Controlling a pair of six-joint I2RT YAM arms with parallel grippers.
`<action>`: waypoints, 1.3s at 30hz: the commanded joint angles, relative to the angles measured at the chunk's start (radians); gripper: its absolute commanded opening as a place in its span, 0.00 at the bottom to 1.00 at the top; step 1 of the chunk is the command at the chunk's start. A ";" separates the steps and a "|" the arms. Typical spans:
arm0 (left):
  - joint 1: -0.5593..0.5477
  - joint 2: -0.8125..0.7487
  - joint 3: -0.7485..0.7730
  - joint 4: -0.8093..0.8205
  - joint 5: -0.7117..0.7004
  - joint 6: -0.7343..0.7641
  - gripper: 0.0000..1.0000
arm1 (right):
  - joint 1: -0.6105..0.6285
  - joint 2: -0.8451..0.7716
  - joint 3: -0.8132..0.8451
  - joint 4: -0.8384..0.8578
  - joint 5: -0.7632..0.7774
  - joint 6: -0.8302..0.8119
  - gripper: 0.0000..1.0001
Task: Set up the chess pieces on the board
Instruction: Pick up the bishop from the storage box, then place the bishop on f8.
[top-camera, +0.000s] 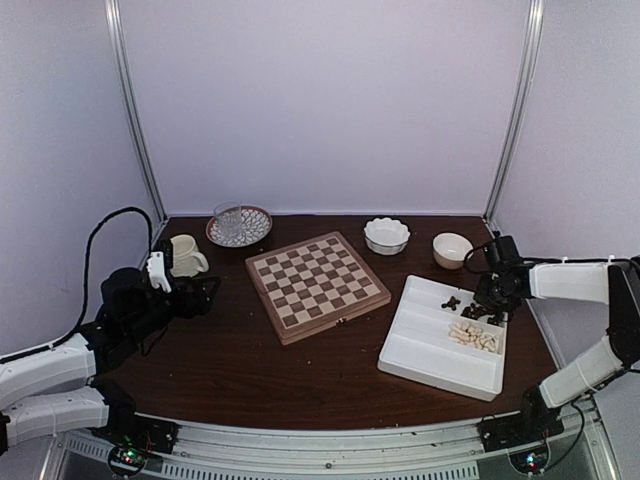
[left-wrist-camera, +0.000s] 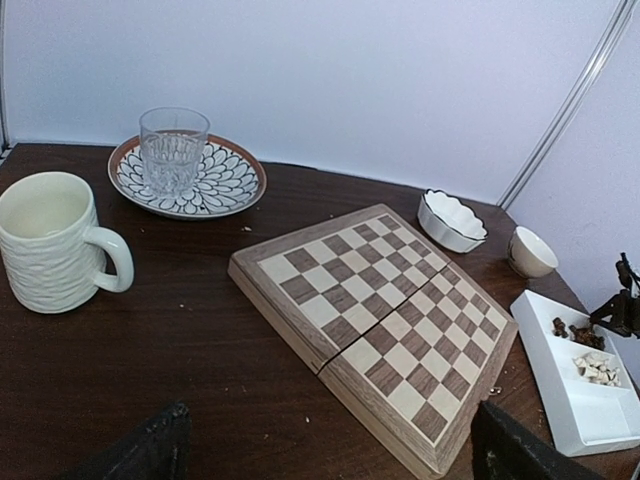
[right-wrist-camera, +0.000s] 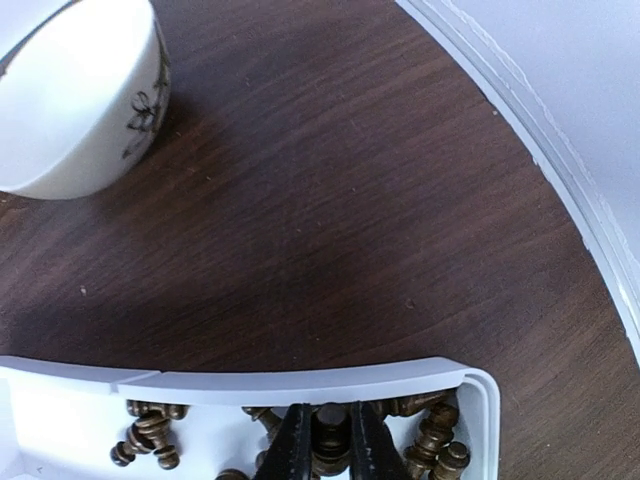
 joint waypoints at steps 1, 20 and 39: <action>-0.001 -0.012 -0.010 0.048 0.013 -0.001 0.98 | 0.021 -0.094 -0.010 0.056 -0.012 -0.076 0.08; -0.001 0.036 0.009 0.095 0.165 0.036 0.97 | 0.260 -0.428 -0.228 0.524 -0.261 -0.298 0.08; -0.001 0.071 0.004 0.127 0.172 0.023 0.98 | 0.586 0.133 0.118 0.685 -0.386 -0.425 0.01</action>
